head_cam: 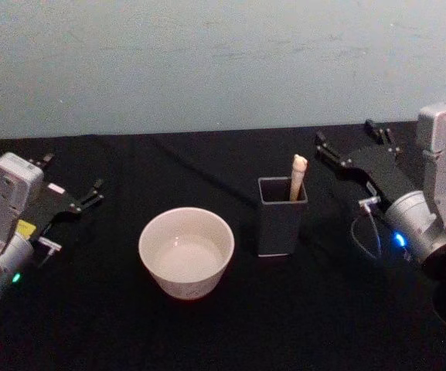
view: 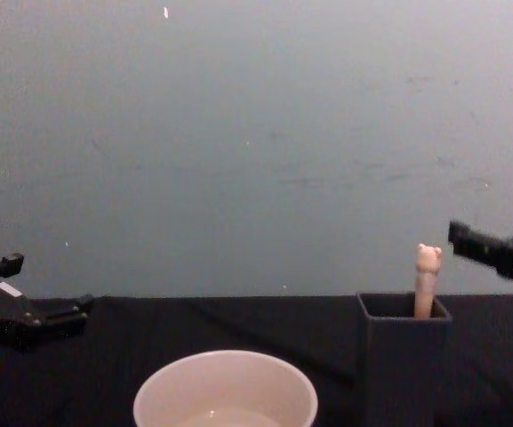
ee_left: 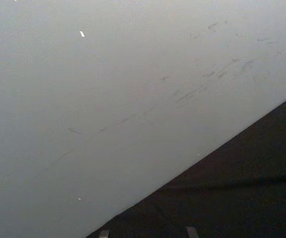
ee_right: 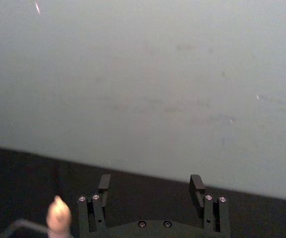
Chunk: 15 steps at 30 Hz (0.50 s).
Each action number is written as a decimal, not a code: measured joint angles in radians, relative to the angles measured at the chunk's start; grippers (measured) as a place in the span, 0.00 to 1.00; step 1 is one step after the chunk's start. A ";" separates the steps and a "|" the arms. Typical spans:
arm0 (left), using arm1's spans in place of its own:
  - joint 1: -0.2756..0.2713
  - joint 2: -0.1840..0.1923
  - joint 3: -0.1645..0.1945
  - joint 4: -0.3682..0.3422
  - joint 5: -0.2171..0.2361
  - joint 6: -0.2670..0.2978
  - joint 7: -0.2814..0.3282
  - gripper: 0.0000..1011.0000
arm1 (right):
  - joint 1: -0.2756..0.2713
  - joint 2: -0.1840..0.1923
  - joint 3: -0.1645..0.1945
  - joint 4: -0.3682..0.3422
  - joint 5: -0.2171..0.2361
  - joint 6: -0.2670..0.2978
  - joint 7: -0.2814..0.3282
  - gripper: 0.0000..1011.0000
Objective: Pick up the stirring spoon with one hand, stir inside the cup, then place it back in its original position.
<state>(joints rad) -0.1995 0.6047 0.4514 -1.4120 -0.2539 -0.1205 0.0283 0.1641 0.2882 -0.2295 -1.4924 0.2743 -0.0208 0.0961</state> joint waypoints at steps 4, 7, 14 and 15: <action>0.000 0.000 0.000 0.000 0.000 0.000 0.000 0.99 | 0.006 -0.006 -0.011 0.053 -0.045 0.014 -0.011 0.99; 0.000 0.000 0.000 0.000 0.000 0.000 0.000 0.99 | 0.009 -0.008 -0.016 0.074 -0.060 0.027 -0.010 0.99; 0.000 0.000 0.000 0.000 0.000 0.000 0.000 0.99 | 0.015 -0.017 -0.026 0.118 -0.098 0.062 0.002 0.99; 0.000 0.000 0.000 0.000 0.000 0.000 0.000 0.99 | 0.016 -0.018 -0.026 0.121 -0.100 0.063 0.002 0.99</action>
<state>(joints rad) -0.1995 0.6047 0.4514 -1.4120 -0.2539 -0.1205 0.0283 0.1798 0.2704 -0.2558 -1.3718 0.1744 0.0426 0.0984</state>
